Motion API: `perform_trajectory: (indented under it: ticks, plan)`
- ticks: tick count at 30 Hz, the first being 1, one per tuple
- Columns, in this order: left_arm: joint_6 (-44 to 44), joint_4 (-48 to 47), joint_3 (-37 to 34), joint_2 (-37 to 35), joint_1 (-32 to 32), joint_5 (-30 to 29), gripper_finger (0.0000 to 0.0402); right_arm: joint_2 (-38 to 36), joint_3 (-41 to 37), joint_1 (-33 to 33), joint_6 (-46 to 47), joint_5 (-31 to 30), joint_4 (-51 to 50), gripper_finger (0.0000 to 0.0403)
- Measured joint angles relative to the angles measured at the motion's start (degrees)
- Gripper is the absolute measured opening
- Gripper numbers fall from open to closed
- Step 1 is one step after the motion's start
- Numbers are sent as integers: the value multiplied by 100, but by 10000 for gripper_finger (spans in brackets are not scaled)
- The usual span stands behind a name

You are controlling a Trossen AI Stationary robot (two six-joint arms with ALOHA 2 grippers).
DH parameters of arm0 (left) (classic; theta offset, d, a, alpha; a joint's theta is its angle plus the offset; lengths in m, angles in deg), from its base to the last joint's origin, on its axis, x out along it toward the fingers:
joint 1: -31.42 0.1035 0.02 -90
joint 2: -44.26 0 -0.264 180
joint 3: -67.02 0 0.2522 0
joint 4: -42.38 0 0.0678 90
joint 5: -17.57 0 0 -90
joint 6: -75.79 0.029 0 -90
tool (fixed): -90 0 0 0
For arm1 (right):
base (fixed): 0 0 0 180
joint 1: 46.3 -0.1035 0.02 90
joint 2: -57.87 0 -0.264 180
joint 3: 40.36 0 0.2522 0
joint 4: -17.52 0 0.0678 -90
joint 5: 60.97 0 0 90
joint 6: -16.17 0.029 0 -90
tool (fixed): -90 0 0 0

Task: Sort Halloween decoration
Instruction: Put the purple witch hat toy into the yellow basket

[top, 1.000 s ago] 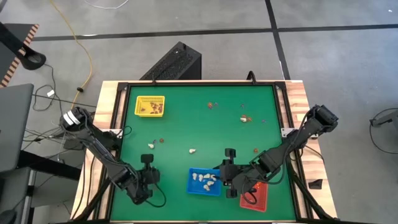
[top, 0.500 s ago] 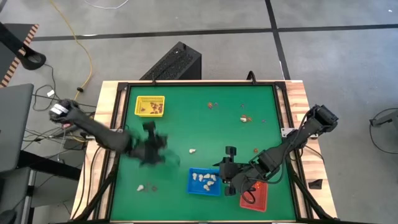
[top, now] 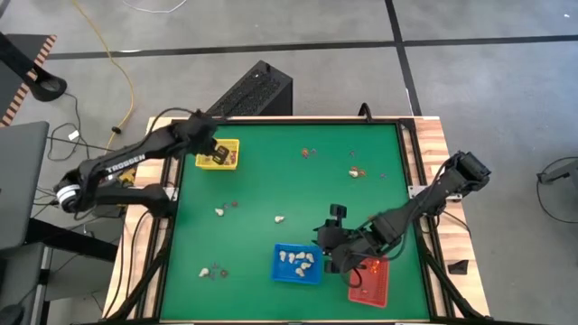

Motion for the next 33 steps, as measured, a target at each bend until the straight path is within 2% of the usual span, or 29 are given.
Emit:
perform_trajectory:
  ticks: [5,13,18,22,28,33]
  plan:
    - [-71,-51,-2,416,421,392,44,0,0,101,-3,0,-100,164]
    - [241,-365,2,725,412,74,109,-1,0,217,133,26,-197,164]
    - [234,-351,90,76,-11,949,121,0,0,206,144,52,-188,164]
    - [-111,-217,-65,-625,-1005,1392,121,0,0,211,404,52,-190,164]
    - [-970,599,-924,-1366,-3109,1283,122,0,0,238,944,50,-190,164]
    - [-1859,605,-1373,-1511,-4661,974,122,0,0,125,1180,52,-181,164]
